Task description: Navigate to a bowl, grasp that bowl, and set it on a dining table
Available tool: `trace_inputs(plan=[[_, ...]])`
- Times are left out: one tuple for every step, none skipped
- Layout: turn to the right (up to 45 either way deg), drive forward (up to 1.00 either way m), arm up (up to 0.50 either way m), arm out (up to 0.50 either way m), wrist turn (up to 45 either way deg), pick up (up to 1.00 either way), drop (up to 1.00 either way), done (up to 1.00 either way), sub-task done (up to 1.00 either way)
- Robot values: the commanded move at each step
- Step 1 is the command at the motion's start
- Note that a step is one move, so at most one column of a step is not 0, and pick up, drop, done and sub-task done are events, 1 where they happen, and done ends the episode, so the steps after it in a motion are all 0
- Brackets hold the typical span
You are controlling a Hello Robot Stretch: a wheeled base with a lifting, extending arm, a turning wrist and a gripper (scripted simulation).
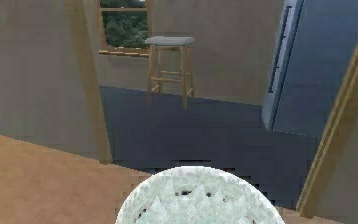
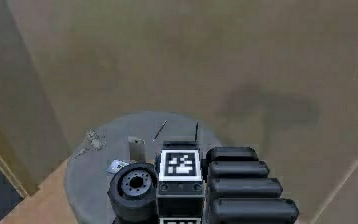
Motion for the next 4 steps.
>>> trace_inputs(plan=[[36.0,0.00,0.00,0.00,0.0,0.00,0.00,0.00,0.00],[0.0,0.15,0.00,0.00,0.0,0.00,0.00,0.00,0.00],[-45.0,0.00,0.00,0.00,0.0,0.00,0.00,0.00,0.00],[0.0,0.00,0.00,0.28,0.0,0.00,0.00,0.00,0.00]])
